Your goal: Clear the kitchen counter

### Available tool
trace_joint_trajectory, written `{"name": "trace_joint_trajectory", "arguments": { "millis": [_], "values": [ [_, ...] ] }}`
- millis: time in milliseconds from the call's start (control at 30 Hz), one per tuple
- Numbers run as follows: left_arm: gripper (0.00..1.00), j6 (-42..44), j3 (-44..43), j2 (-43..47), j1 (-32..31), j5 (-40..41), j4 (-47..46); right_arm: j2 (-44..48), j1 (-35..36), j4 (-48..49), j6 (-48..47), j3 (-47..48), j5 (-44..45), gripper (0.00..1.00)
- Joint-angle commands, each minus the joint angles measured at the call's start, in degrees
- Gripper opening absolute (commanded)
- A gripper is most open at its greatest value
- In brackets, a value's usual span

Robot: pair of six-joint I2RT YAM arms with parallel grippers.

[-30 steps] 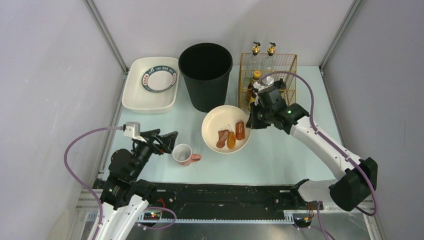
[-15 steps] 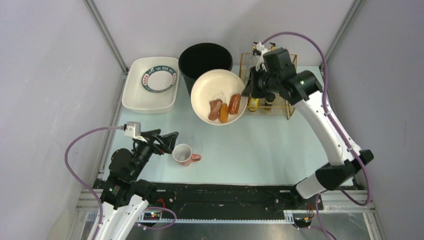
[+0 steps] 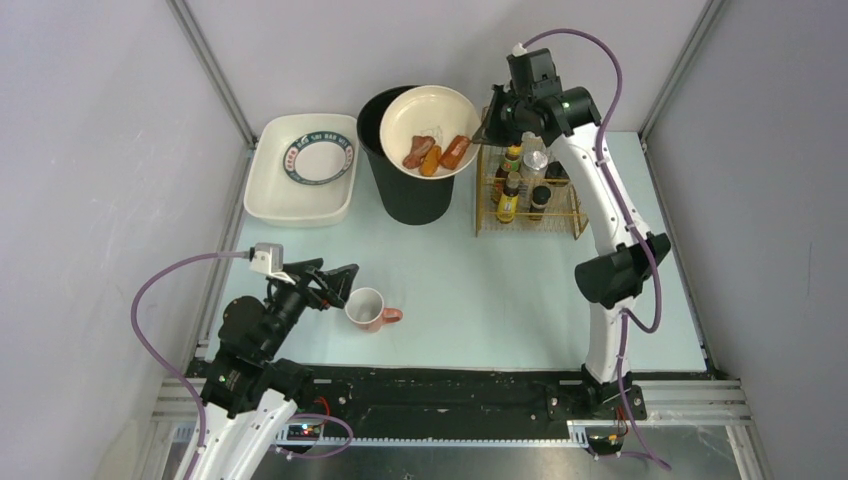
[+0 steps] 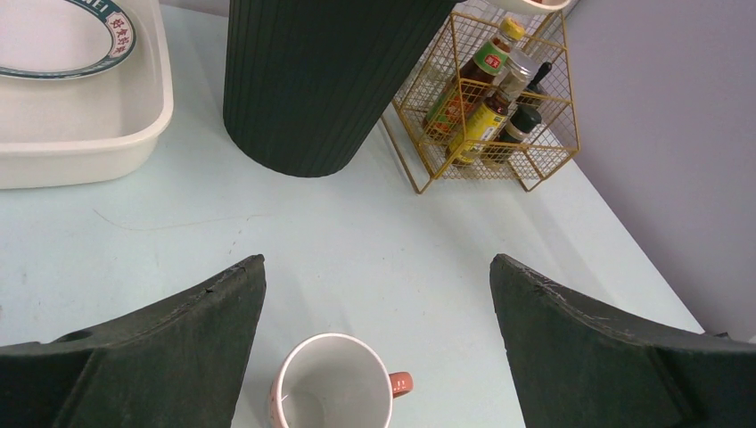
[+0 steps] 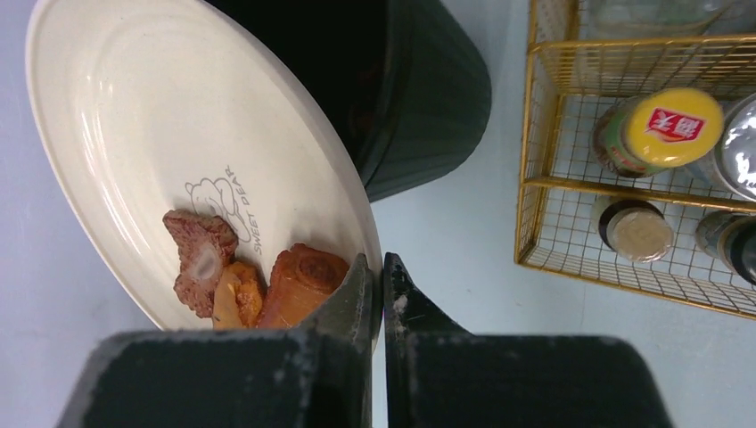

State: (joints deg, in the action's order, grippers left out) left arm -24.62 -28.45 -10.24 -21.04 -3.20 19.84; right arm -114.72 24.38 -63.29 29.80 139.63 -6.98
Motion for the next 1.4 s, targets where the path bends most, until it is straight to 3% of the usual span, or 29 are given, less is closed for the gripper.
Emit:
{"name": "trace_joint_trajectory", "arguments": {
  "millis": [0,400,933,1200,1367],
  "values": [
    [1.00,-0.5,-0.7,-0.1,0.1,0.1,-0.9,-0.5,-2.5,7.8,7.9,3.2,-1.1,0.00],
    [1.00,-0.3,-0.7,-0.9,0.1,0.2,-0.9,-2.7,-2.1,20.3,14.6,0.0,7.8,0.00],
    [1.00,-0.3,-0.9,-1.6,0.1,0.7,-0.8,-7.5,4.2,34.7,7.7,-0.8,28.7,0.00],
    [1.00,-0.1,-0.9,-1.5,0.1,0.8,-0.7,-8.1,6.4,43.8,-6.2,-3.2,37.5,0.00],
    [1.00,0.0,-1.1,-2.1,0.1,0.6,-0.7,-7.4,9.1,55.3,-20.4,-7.4,41.3,0.00]
  ]
}}
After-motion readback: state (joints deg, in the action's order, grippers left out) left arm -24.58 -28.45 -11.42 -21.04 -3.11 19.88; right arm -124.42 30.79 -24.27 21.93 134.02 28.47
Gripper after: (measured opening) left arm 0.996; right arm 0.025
